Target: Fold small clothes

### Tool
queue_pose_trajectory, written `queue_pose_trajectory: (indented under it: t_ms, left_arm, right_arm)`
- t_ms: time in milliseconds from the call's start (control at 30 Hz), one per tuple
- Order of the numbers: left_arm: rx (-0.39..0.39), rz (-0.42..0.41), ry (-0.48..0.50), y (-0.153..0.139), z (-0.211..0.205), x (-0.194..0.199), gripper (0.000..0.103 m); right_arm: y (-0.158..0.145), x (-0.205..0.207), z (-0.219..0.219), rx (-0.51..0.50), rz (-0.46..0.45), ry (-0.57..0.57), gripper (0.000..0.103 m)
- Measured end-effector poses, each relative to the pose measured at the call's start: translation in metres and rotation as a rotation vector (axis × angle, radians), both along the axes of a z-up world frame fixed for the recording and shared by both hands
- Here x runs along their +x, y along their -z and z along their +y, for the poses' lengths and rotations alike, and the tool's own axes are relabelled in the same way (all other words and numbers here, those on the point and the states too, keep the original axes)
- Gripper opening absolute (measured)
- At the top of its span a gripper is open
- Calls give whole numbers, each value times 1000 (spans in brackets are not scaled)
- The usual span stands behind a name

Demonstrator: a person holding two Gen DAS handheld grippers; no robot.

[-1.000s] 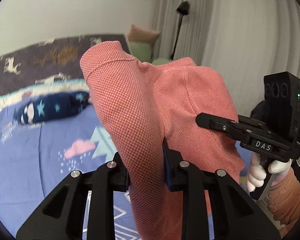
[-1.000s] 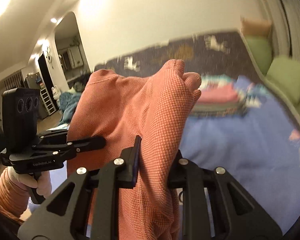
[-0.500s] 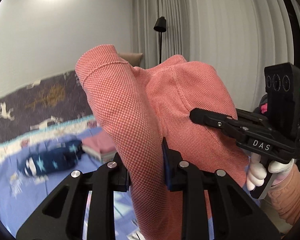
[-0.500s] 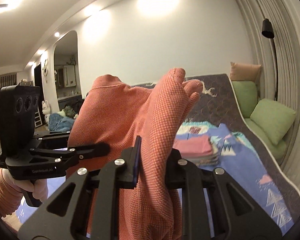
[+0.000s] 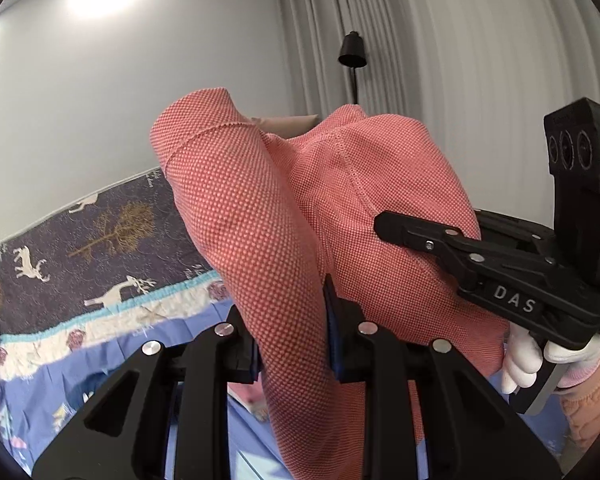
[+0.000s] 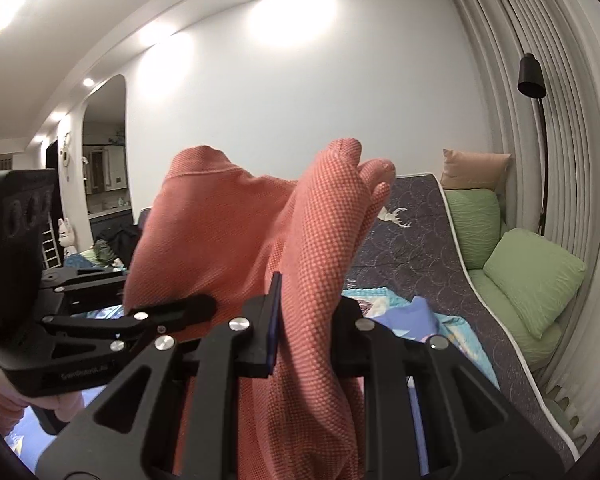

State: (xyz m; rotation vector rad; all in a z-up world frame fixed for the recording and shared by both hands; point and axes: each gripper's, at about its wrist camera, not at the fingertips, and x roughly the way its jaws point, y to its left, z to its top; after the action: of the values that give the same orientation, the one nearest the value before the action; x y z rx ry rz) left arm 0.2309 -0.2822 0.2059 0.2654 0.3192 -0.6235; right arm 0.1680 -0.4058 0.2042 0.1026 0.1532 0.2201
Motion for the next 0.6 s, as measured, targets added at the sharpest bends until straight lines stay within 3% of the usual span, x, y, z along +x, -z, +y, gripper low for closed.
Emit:
queue_pose_trajectory:
  t_ms: [133,333,467,500,533,600]
  left_arm:
    - [41,-12,-40,4,-13,42,25]
    - [60,47,-106,42,-18,118,25]
    - [48,97,-176,87,-14,178,28]
    - [58,100,-197,101,-14,193,35]
    - [85,105,-226,117,-14,207,44]
    - [146,183,-299,157,-11,235,45]
  right_arm:
    - [5,57,-13,22,26,3,18]
    - [36,154,-13,0,117,10,18]
    - [68,208,-4,-35,164,32,19]
    - [82,229,-1,-61,182,54,21]
    - [96,242,2,-91,201,86,24]
    - [136,276,4,-169,311,216,38]
